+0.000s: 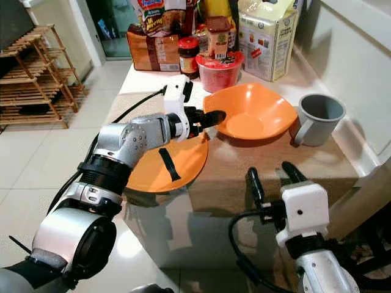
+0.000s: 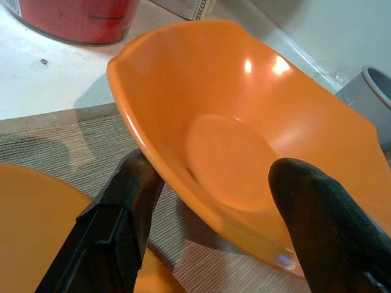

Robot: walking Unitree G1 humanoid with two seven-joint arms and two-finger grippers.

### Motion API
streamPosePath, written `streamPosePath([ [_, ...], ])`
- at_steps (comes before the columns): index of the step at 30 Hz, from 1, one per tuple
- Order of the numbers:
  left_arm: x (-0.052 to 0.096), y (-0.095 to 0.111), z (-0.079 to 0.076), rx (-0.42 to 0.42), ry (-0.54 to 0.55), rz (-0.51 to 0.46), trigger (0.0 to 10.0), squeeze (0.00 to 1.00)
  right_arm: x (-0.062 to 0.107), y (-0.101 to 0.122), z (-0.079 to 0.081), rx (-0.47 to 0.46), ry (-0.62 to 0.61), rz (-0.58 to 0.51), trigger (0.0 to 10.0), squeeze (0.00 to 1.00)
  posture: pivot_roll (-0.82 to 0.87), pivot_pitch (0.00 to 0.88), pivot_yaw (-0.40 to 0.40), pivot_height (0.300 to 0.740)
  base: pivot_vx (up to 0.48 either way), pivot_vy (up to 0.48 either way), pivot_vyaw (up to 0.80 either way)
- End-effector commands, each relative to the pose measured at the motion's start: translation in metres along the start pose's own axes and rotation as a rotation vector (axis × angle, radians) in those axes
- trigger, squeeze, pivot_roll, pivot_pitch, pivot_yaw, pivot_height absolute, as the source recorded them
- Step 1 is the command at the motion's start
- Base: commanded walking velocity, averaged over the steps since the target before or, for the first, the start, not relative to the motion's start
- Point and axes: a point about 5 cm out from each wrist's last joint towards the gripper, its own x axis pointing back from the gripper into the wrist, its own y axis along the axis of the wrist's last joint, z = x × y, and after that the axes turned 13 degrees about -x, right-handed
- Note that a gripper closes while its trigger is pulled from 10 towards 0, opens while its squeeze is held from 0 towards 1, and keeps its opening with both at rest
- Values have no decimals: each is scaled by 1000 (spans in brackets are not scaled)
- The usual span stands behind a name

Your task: Setting the table

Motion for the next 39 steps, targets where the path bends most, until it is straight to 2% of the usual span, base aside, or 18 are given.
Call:
streamPosePath([
  [1,-1,10,-2,-13,5,-23,10000,0,1,-6,4,-11,36,-5,10000,0,-123,0,104,740,0,0,0],
  [2,-2,9,-2,-14,4,-20,1686,0,2,-10,6,-13,45,0,10000,0,-122,0,104,740,0,0,0],
  [3,-2,8,-4,-13,-2,-15,0,0,3,-15,8,-7,62,15,10000,0,-114,0,103,740,0,0,0],
  [7,-3,8,-4,-18,-7,-14,0,0,4,-20,7,-2,74,32,10000,0,-106,0,102,740,0,0,0],
  [14,-1,11,3,-71,59,-28,0,0,0,-25,10,-19,62,10,10000,0,-80,0,101,740,0,0,0],
  [18,0,11,6,-70,72,-29,0,0,-4,-29,10,-46,38,4,10000,0,-71,0,102,740,0,0,0],
  [35,3,13,12,44,86,-57,0,0,-12,-36,11,-34,35,-3,10000,0,-53,0,88,740,0,0,0],
  [36,4,15,14,77,104,-75,0,0,-13,-36,11,-33,34,-1,10000,0,-51,0,88,740,0,0,0],
  [39,6,19,18,106,132,-108,0,0,-13,-37,12,-33,32,1,10000,0,-52,0,88,740,0,0,0],
])
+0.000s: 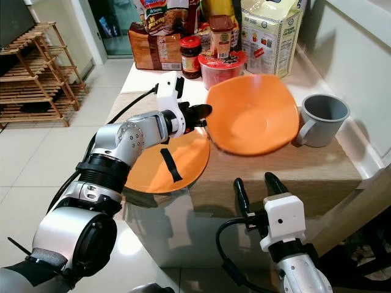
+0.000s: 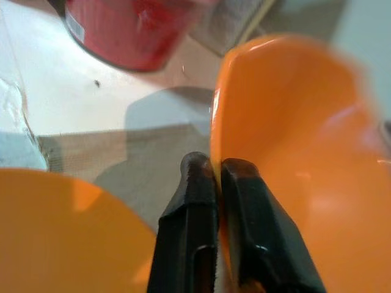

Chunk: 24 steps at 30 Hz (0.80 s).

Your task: Setting the table

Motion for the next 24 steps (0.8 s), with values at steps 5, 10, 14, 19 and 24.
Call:
streamPosePath([
  [5,2,14,6,-7,52,-51,0,0,-2,-2,1,5,2,-1,10000,0,-49,0,87,740,0,0,0],
  [10,3,16,10,-19,87,-70,0,0,-3,-3,2,5,1,2,10000,0,-47,0,85,740,0,0,0],
  [14,4,16,12,-36,97,-69,0,0,-3,-3,2,5,2,4,10000,0,-46,0,85,740,0,0,0],
  [19,5,12,15,-77,111,-51,0,0,-5,-5,2,8,0,7,10000,0,-41,0,87,740,0,0,0],
  [24,13,24,19,-66,106,-120,0,0,-6,-6,2,5,-1,8,10000,0,-34,0,87,740,0,0,0],
])
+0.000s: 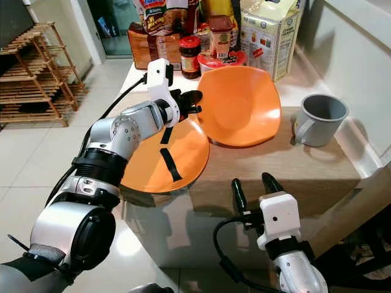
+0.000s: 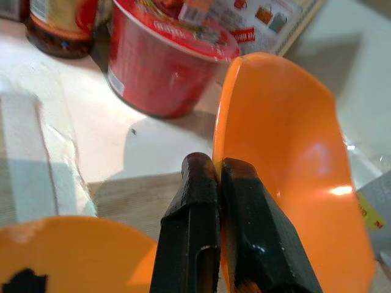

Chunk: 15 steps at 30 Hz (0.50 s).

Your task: Setting the table

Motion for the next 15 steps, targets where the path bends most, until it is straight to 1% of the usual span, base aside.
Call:
streamPosePath([
  [1,7,16,6,-6,4,-71,0,0,0,-1,1,-2,-2,-5,10000,0,-31,0,86,740,0,0,0],
  [2,9,22,4,2,-17,-104,0,0,-1,-2,1,-2,-2,-4,10000,0,-30,0,86,740,0,0,0],
  [6,9,22,4,2,-17,-104,0,0,-1,-2,1,-2,-2,-4,10000,0,-30,0,86,740,0,0,0],
  [7,12,33,0,-3,-59,-183,0,0,-3,-3,1,-1,-2,-3,10000,0,-20,0,84,740,0,0,0],
  [9,15,41,-4,-22,-90,-256,0,0,-4,-5,2,-1,0,-3,10000,0,-18,0,85,740,0,0,0],
  [12,18,46,-10,-9,-138,-316,0,0,-5,-6,2,-2,-1,-2,10000,0,-18,0,86,740,0,0,0],
  [15,20,49,-12,6,-155,-353,0,0,-6,-7,2,-1,-3,-3,10000,0,-19,0,87,740,0,0,0],
])
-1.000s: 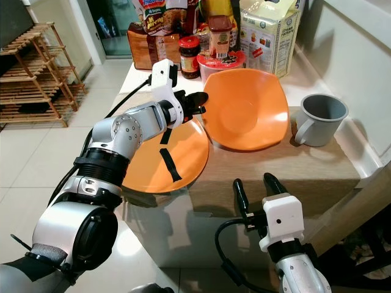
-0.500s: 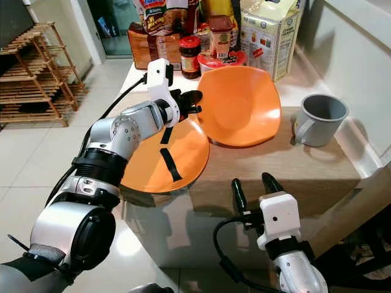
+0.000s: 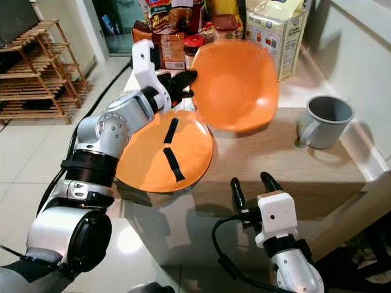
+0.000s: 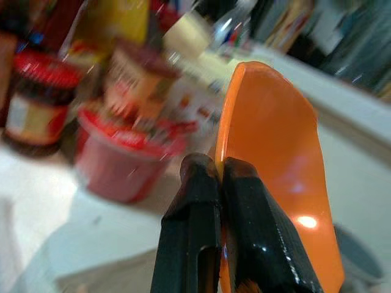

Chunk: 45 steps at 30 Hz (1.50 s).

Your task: Setting the table

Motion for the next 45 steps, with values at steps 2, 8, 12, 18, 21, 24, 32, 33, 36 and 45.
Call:
streamPosePath([
  [2,2,14,-1,6,-16,-97,0,0,-2,-1,3,5,7,-4,10000,0,-19,0,88,740,0,0,0],
  [8,9,16,9,-171,38,-147,0,0,-3,0,1,-1,-22,-18,10000,0,-21,0,88,740,0,0,0],
  [12,21,9,25,-400,107,-144,0,0,-7,9,-7,-12,-101,-73,10000,0,-22,0,89,740,0,0,0],
  [18,36,9,44,-436,198,-160,0,0,-12,20,-13,1,-155,-124,10000,0,-16,0,84,740,0,0,0],
  [21,40,11,46,-457,224,-187,0,0,-15,18,-12,1,-153,-122,10000,0,-1,0,72,740,0,0,0],
  [24,41,10,44,-471,222,-198,0,0,-18,16,-10,4,-145,-120,10000,0,5,0,69,740,0,0,0],
  [32,44,9,43,-527,213,-228,0,0,-21,15,-11,7,-148,-118,10000,0,13,0,65,740,0,0,0],
  [33,44,7,42,-534,210,-229,0,0,-22,14,-10,6,-147,-117,10000,0,12,0,65,740,0,0,0],
  [36,45,3,40,-533,209,-222,0,0,-22,15,-10,5,-146,-118,10000,0,11,0,62,740,0,0,0],
  [45,56,-6,50,-552,259,-207,0,0,-26,19,-9,-5,-156,-143,10000,0,12,0,59,740,0,0,0],
])
